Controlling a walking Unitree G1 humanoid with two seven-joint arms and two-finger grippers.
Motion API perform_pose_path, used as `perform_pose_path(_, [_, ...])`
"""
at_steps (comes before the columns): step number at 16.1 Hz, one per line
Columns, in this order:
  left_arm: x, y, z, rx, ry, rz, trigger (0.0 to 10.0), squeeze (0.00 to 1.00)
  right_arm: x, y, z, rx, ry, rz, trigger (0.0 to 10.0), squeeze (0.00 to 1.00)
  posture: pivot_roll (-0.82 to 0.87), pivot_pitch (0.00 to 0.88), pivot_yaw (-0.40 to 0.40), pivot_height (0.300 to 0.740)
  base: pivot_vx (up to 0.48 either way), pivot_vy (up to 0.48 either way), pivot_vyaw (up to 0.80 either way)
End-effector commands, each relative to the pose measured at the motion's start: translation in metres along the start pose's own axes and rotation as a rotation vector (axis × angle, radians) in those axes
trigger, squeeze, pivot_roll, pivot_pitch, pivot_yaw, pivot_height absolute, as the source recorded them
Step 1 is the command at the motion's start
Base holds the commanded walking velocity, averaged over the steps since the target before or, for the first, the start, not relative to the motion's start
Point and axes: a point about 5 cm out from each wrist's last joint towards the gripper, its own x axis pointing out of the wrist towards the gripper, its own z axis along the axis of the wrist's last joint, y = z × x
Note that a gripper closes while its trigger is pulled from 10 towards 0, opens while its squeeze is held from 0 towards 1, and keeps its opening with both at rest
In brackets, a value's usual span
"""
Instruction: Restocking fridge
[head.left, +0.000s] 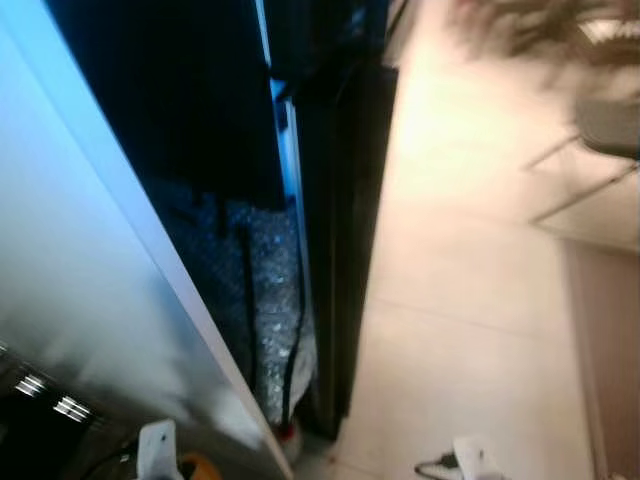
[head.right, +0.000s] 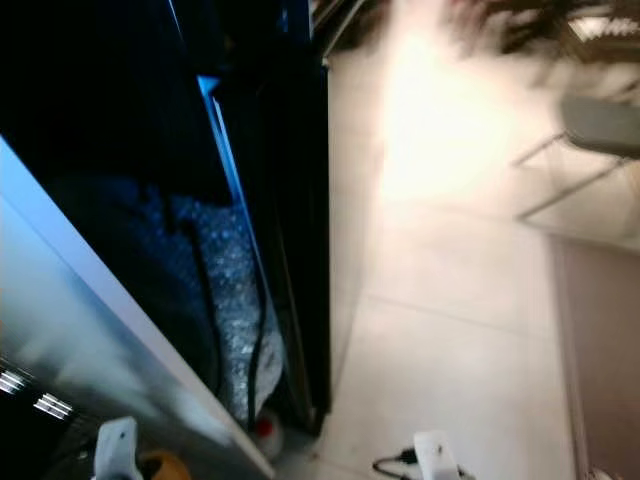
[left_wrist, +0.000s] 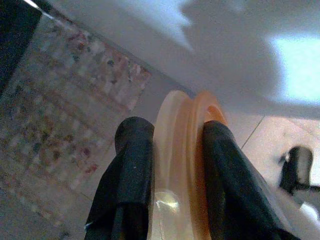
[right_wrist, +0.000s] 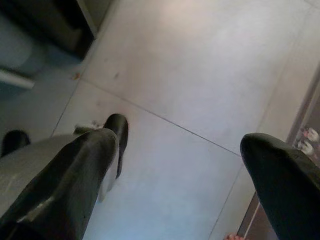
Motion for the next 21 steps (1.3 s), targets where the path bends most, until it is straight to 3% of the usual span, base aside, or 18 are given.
perform_pose_path(1, [-0.0013, 0.0056, -0.0071, 0.005, 0.029, 0.014, 10.0, 0.00, -0.0018, 0.0082, -0.0110, 0.014, 0.034, 0.018, 10.0, 0.00, -0.10, 0.058, 0.092, 0.740, 0.000, 0.330, -0.56])
perform_pose_path(9, [-0.0014, 0.0062, -0.0072, 0.007, 0.028, 0.018, 10.0, 0.00, -0.0020, 0.0087, -0.0107, 0.022, 0.023, 0.021, 10.0, 0.00, -0.09, 0.061, 0.094, 0.740, 0.000, 0.321, 0.00])
perform_pose_path(15, [-0.0015, 0.0071, -0.0072, 0.019, 0.027, 0.019, 10.0, 0.00, -0.0024, 0.0091, -0.0095, 0.056, -0.010, 0.005, 10.0, 0.00, -0.08, 0.060, 0.093, 0.740, 0.000, 0.000, 0.00])
perform_pose_path(17, [-0.0015, 0.0078, -0.0071, 0.019, 0.027, 0.022, 10.0, 0.00, -0.0041, 0.0065, -0.0084, 0.163, -0.068, -0.082, 10.0, 0.00, -0.10, 0.066, 0.097, 0.740, 0.000, 0.000, 0.00])
perform_pose_path(21, [-0.0016, 0.0090, -0.0074, 0.030, 0.030, 0.022, 10.0, 0.00, -0.0087, -0.0002, -0.0015, 0.156, -0.195, -0.240, 10.0, 0.00, -0.11, 0.067, 0.098, 0.740, 0.000, 0.000, 0.00])
